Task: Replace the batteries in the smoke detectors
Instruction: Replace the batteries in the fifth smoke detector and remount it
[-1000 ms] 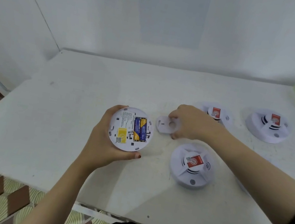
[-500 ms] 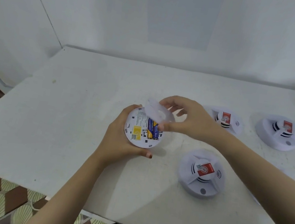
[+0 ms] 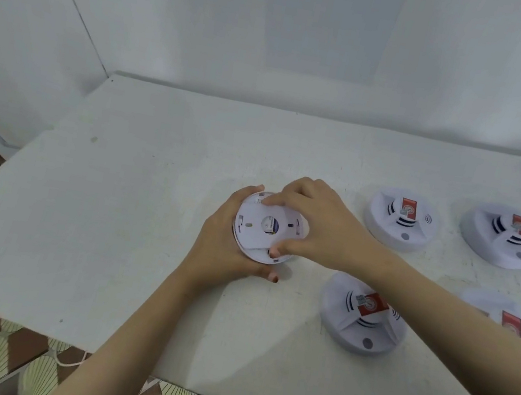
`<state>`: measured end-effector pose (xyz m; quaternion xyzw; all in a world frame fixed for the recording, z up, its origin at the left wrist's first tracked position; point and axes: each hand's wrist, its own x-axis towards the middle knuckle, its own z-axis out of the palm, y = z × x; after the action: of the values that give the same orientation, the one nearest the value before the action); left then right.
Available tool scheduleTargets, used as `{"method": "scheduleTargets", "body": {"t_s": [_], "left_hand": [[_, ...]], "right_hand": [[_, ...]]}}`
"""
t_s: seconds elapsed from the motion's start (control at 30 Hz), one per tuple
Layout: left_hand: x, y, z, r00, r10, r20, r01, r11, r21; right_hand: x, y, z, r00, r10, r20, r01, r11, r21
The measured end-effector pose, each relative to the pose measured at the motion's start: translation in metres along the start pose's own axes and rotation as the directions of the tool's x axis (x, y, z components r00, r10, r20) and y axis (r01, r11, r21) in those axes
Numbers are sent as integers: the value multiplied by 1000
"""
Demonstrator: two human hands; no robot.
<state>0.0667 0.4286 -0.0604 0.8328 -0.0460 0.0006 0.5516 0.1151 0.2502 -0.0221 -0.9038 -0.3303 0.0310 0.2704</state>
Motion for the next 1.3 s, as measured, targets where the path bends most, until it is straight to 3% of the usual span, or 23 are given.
{"method": "scheduleTargets", "body": {"t_s": [0.4,0.9,1.2,1.3], "left_hand": [[1,3,-1,1000,10,0,-10,1000,-5],[2,-2,3,995,91,-42,-90,996,26],[4,-1,5,987,152,-48,-148,986,74],[3,0,7,986,151,-68,-149,988,33]], "right_hand": [[0,0,8,994,39,-99,-33,998,60],[-4,-5,8,985,82,-153,-91,995,-50],[-5,-2,16,976,36,-216,-75,982,-174],[-6,0,19,976,61,-208,-80,993,-88]]}}
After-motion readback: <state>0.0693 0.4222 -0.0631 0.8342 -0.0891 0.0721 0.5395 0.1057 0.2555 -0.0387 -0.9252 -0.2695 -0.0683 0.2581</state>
